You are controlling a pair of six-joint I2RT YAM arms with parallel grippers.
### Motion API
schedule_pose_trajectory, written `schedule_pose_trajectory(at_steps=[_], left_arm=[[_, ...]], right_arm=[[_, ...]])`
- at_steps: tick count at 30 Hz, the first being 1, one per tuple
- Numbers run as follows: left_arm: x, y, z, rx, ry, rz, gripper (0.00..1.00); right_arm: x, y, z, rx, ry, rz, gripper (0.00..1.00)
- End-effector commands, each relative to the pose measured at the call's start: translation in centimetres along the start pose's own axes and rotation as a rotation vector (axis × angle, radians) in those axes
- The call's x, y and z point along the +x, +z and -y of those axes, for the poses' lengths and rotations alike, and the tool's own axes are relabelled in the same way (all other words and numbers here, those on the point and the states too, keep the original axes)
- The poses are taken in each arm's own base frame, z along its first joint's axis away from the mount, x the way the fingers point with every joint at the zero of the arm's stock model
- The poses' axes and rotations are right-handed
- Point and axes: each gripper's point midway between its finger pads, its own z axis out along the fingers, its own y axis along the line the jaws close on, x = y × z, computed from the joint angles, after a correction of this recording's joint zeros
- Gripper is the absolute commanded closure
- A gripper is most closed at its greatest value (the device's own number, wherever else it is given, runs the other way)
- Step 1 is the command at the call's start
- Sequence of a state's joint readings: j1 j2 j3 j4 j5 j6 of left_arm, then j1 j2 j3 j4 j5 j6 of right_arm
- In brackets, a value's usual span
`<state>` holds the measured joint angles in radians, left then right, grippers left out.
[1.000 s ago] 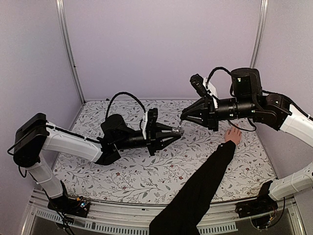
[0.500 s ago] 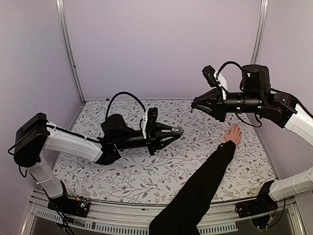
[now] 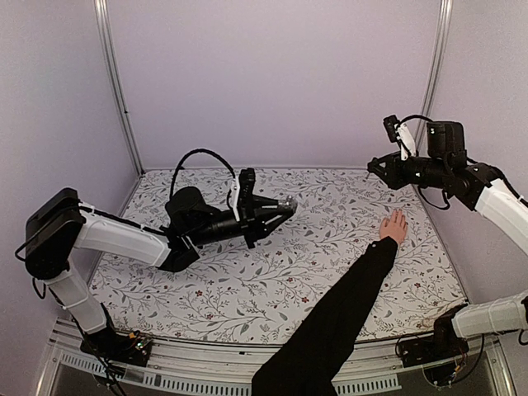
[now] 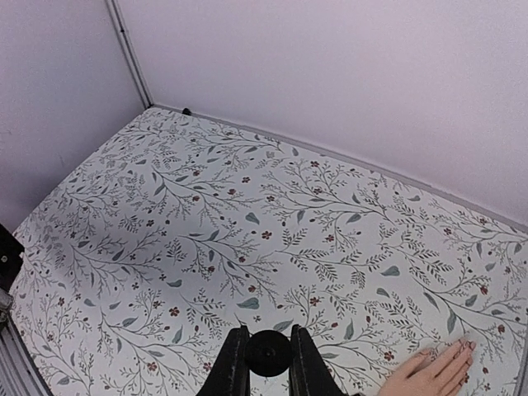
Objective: Paint the nails
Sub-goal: Paint the nail polish on the nail.
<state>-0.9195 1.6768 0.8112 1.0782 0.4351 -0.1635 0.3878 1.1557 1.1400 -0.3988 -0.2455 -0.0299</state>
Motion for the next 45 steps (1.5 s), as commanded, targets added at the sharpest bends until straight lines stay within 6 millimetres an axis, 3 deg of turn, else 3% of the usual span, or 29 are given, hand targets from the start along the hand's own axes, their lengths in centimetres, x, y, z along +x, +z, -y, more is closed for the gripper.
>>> schedule_pose_trajectory(at_steps=[1, 8, 13, 18, 26, 28, 31, 37, 45], left_arm=[[-1.2, -0.8, -3.8, -0.134, -0.023, 0.017, 1.0], [-4.1, -1.7, -8.8, -0.271, 0.057, 0.029, 1.0], [-5.9, -1.8, -11.6, -0.24, 0.146, 0.054, 1.0], [-8.5, -1.6, -14.6, -0.201, 0.246, 0.086, 1.0], [-11.7, -2.4, -17.8, -0.256, 0.269, 0.056, 1.0], [-11.5, -2.9, -18.5, -0.284, 0.259, 0.035, 1.0], [-11.1, -2.8, -19.0, -0.296, 0.232, 0.016, 1.0], [-13.7, -1.8, -19.7, -0.297, 0.236, 0.052, 1.0], [-12.5, -1.5, -15.0, -0.043, 0.356, 0.045, 1.0]], right_arm=[[0.8, -0.2, 4.2, 0.12, 0.121, 0.027, 1.0], [3.5, -0.4, 9.9, 0.224, 0.269, 0.05, 1.0], [4.5, 0.5, 12.1, 0.247, 0.311, 0.034, 1.0], [5.6, 3.1, 13.6, 0.222, 0.372, -0.034, 1.0], [6.6, 4.5, 15.0, 0.267, 0.401, -0.13, 1.0], [7.0, 4.6, 15.5, 0.282, 0.391, -0.142, 1.0], [8.3, 5.4, 15.9, 0.283, 0.399, -0.171, 1.0], [8.9, 5.8, 17.7, 0.278, 0.432, -0.165, 1.0], [7.9, 7.1, 18.0, 0.23, 0.426, -0.16, 1.0]])
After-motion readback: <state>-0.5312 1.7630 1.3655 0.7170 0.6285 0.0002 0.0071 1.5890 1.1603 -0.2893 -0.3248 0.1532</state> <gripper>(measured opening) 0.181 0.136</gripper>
